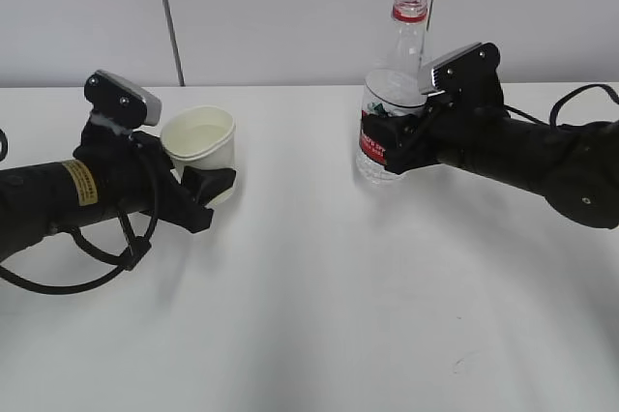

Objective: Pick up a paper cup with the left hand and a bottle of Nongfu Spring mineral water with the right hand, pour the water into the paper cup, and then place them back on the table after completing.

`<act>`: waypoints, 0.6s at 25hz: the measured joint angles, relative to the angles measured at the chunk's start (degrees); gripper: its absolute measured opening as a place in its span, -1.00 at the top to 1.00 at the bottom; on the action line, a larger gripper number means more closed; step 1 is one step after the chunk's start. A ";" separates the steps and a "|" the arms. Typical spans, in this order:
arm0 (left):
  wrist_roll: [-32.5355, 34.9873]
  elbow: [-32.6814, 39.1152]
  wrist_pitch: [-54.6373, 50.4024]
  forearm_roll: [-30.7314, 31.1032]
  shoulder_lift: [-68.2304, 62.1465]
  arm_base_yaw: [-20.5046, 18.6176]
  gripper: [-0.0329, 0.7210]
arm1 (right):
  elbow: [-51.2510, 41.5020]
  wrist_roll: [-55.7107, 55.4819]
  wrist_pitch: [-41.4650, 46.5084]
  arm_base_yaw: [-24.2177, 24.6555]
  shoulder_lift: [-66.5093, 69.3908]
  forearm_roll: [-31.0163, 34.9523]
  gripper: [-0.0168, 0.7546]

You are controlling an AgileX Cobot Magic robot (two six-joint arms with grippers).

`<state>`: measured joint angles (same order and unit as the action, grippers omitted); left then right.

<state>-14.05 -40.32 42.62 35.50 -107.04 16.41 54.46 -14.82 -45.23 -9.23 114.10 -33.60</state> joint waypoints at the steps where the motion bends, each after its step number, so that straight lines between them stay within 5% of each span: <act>1: 0.42 0.00 1.48 -1.04 -0.48 -0.42 -0.21 | 0.00 0.00 -0.89 0.00 0.69 0.41 -0.03; 15: 1.14 0.00 2.47 1.33 -4.80 -1.22 -0.21 | -4.50 -0.13 -3.13 0.00 2.10 1.24 -0.03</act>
<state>-12.91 -40.32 45.09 36.83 -111.84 15.19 49.96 -14.95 -48.36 -9.23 116.20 -32.36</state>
